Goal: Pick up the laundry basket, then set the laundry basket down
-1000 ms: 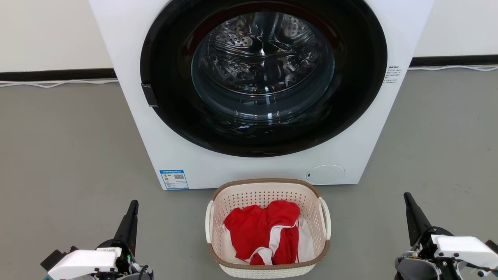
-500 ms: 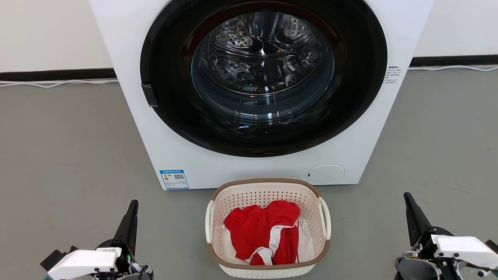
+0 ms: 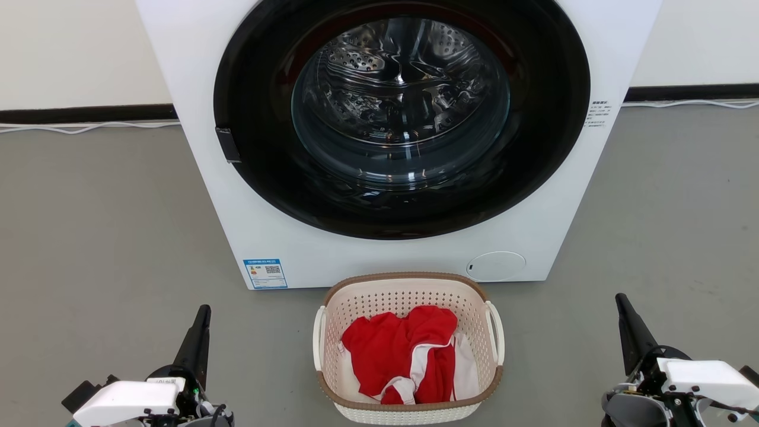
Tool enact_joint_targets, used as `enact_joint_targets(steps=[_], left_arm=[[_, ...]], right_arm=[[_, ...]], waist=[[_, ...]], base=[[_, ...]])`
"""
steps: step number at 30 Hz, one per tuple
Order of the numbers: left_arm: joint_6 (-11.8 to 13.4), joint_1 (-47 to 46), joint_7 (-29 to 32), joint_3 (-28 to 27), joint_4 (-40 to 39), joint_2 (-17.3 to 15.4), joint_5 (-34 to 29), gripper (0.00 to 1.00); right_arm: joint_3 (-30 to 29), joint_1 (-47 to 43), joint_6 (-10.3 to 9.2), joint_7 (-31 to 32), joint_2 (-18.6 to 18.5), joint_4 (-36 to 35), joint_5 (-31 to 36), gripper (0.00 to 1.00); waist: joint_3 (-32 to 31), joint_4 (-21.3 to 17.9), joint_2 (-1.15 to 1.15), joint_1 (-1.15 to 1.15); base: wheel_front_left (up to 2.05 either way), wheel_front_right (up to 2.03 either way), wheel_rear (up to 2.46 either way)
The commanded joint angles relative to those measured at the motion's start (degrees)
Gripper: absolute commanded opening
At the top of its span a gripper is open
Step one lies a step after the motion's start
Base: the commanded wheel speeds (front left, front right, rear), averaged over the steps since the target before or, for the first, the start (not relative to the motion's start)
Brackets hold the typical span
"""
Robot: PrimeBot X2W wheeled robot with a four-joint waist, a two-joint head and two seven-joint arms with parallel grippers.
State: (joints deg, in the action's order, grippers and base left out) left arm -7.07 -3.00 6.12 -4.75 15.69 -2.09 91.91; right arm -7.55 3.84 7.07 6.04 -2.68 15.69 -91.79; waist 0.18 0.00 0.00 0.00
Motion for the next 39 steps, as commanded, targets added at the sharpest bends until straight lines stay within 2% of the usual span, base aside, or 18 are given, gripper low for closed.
enact_joint_targets(steps=[1, 39], left_arm=[[-0.4, -3.2, 0.4, -1.8, -1.6, -0.8, 0.3, 0.00], [-0.4, -3.2, 0.4, -1.8, -1.6, -0.8, 0.3, 0.00]], right_arm=[[1.0, 2.3, 0.42, 0.5, -0.2, -1.7, -0.4, 0.00], [1.0, 2.3, 0.42, 0.4, -0.2, -1.7, -0.4, 0.00]], waist=[[0.0, 0.0, 0.00, 0.00], [0.0, 0.0, 0.00, 0.00]], base=[[0.00, 0.00, 0.00], [0.00, 0.00, 0.00]])
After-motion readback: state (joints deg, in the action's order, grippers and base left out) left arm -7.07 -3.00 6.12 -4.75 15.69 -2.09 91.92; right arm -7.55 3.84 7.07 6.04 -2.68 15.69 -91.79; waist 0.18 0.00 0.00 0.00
